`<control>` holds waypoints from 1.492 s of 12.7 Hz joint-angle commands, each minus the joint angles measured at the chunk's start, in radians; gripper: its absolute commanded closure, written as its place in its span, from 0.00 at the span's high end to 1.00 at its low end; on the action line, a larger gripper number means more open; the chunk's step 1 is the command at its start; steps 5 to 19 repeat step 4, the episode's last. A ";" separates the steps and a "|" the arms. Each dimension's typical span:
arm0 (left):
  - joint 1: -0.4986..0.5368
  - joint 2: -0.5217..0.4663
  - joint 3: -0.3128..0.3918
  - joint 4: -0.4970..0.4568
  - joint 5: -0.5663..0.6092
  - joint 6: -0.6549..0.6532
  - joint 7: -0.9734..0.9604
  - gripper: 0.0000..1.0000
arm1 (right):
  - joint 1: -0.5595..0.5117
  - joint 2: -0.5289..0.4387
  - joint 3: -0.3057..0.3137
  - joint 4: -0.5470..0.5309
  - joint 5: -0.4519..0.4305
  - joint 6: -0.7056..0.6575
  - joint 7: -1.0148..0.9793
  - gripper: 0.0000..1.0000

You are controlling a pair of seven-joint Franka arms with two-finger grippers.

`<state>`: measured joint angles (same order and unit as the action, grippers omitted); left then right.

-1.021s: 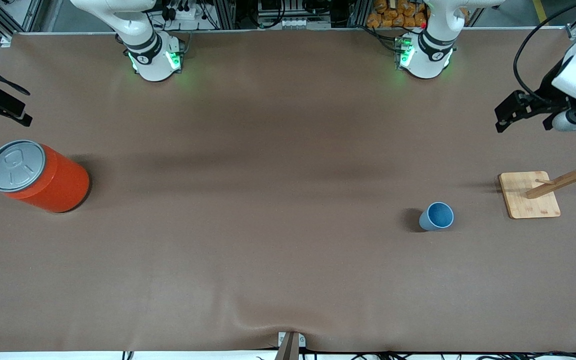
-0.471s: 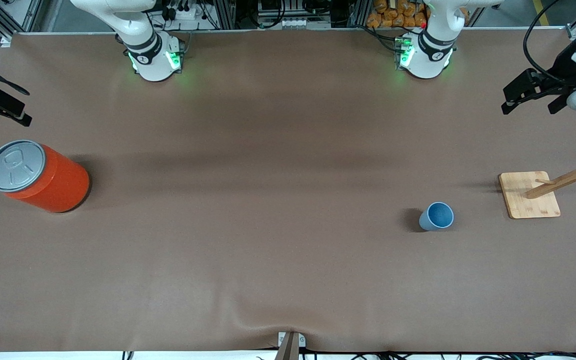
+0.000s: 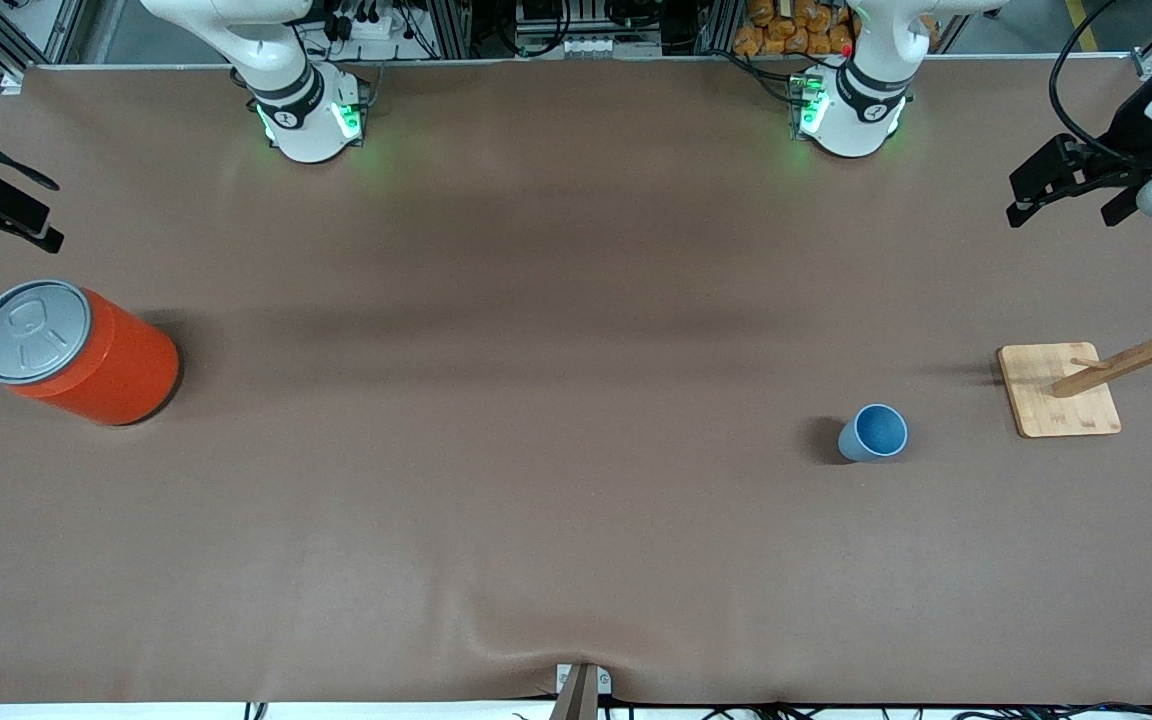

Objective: Flip cup

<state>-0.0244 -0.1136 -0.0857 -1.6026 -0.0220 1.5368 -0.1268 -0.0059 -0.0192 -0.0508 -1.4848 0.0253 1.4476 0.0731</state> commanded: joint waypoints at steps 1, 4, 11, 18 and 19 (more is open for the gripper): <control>0.003 0.006 -0.005 0.020 0.024 -0.024 0.012 1.00 | -0.009 0.010 0.005 0.024 -0.001 -0.015 -0.001 1.00; 0.009 0.006 -0.003 0.020 0.024 -0.044 0.003 1.00 | -0.008 0.010 0.005 0.024 0.001 -0.015 -0.007 1.00; 0.009 0.006 -0.003 0.020 0.024 -0.044 0.003 1.00 | -0.008 0.010 0.005 0.024 0.001 -0.015 -0.007 1.00; 0.009 0.006 -0.003 0.020 0.024 -0.044 0.003 1.00 | -0.008 0.010 0.005 0.024 0.001 -0.015 -0.007 1.00; 0.009 0.006 -0.003 0.020 0.024 -0.044 0.003 1.00 | -0.008 0.010 0.005 0.024 0.001 -0.015 -0.007 1.00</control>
